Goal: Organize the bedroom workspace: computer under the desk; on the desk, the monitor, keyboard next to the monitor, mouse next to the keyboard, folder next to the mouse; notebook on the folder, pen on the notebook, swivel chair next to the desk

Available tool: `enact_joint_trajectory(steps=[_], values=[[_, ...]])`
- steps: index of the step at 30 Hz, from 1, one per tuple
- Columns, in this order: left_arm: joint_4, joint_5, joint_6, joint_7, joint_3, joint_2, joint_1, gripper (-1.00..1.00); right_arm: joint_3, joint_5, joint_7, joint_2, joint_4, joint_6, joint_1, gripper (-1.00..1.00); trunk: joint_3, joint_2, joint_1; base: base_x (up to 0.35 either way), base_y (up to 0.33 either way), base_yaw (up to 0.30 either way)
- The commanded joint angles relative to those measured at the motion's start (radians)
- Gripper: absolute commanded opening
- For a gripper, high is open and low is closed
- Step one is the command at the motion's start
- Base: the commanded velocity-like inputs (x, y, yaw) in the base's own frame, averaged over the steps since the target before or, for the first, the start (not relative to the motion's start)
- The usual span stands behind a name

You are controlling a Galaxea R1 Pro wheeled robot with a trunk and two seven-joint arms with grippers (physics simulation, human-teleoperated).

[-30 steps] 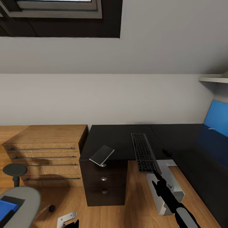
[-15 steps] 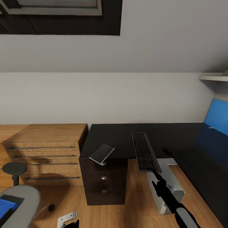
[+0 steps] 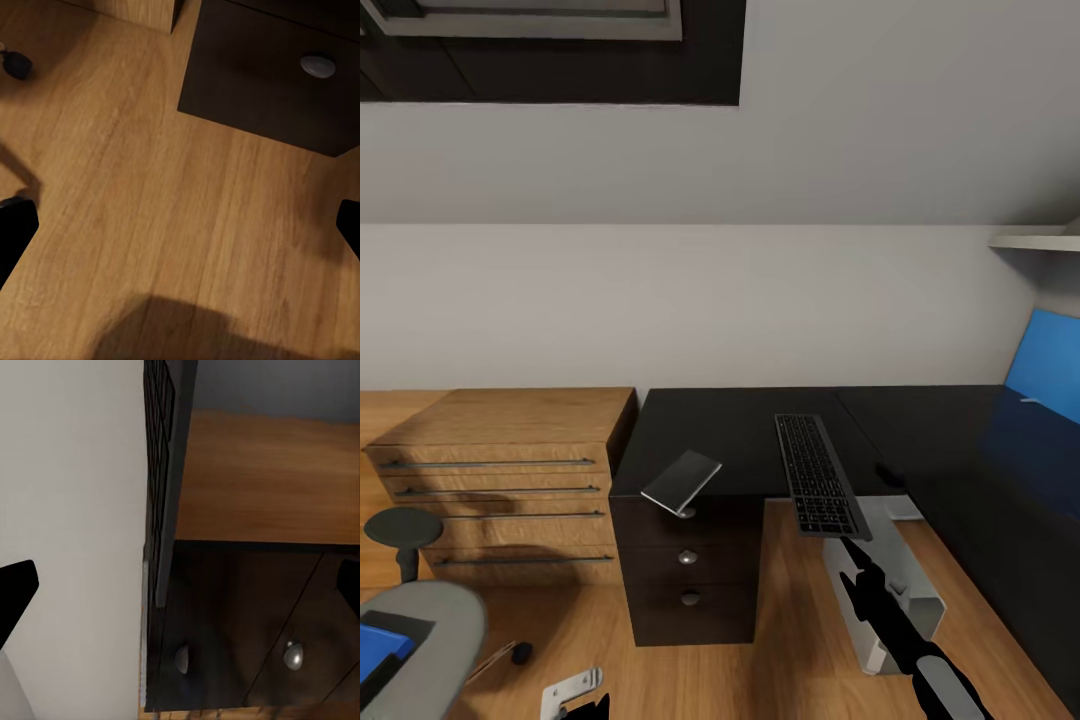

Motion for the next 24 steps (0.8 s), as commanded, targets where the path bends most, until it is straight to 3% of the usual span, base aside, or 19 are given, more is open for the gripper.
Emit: enact_joint_trajectory(steps=[1,7,14,24], values=[[-0.002,0.008,0.006,0.003,0.001,0.0,0.0,1.0,-0.002,-0.008,0.001,0.0,0.0,0.009,-0.001,1.0,-0.001,0.0,0.0,0.0,0.0,0.0],[-0.002,0.008,0.006,0.002,0.002,0.0,0.0,1.0,-0.001,-0.008,0.001,0.0,0.001,0.007,-0.001,1.0,-0.001,0.0,0.0,0.043,0.0,0.0],[0.007,0.034,0.006,-0.011,0.002,0.0,0.0,1.0,-0.001,-0.008,0.001,0.001,0.001,0.006,-0.001,1.0,-0.001,0.0,0.0,0.191,0.0,0.0],[0.008,0.04,0.004,-0.016,0.001,0.001,0.0,1.0,-0.001,-0.008,0.001,0.0,0.0,0.006,-0.001,1.0,-0.001,0.0,0.0,0.03,0.0,0.0]])
